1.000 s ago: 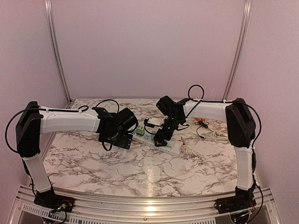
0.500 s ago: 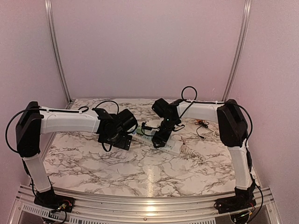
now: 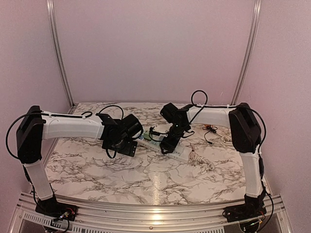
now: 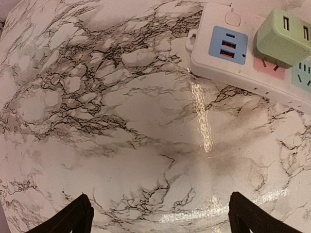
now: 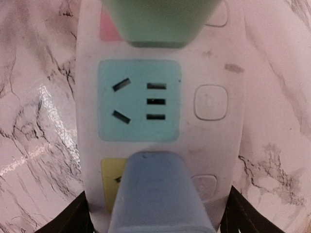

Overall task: Insert the plug
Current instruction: Move the socket to the corner of the board.

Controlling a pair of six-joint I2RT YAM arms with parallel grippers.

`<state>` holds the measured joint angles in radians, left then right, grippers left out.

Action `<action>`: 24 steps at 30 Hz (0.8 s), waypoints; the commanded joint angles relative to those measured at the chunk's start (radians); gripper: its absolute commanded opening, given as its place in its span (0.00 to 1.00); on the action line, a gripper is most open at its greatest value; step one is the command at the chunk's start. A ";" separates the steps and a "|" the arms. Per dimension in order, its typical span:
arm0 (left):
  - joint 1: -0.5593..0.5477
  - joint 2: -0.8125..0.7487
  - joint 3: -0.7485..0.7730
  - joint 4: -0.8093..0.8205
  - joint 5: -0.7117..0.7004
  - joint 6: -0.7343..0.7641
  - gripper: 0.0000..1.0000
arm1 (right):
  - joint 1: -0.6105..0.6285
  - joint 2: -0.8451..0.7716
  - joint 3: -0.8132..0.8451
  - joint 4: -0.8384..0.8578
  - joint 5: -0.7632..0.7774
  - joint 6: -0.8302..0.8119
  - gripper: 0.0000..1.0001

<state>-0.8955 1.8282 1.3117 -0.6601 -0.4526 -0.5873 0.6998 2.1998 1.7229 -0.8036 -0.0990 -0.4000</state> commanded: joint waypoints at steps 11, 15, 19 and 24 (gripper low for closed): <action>0.004 -0.037 -0.054 0.070 0.022 0.024 0.99 | -0.141 -0.232 -0.309 0.005 0.157 0.079 0.60; 0.004 -0.042 -0.058 0.075 0.028 0.030 0.99 | -0.191 -0.245 -0.341 0.017 0.194 0.079 0.60; 0.005 -0.056 -0.067 0.076 0.028 0.034 0.99 | -0.250 -0.230 -0.348 0.028 0.208 0.072 0.60; 0.005 -0.060 -0.077 0.076 0.032 0.034 0.99 | -0.299 -0.192 -0.324 0.034 0.222 0.036 0.62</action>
<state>-0.8955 1.8038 1.2510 -0.5926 -0.4263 -0.5610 0.4458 1.9652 1.3849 -0.7708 0.0372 -0.3340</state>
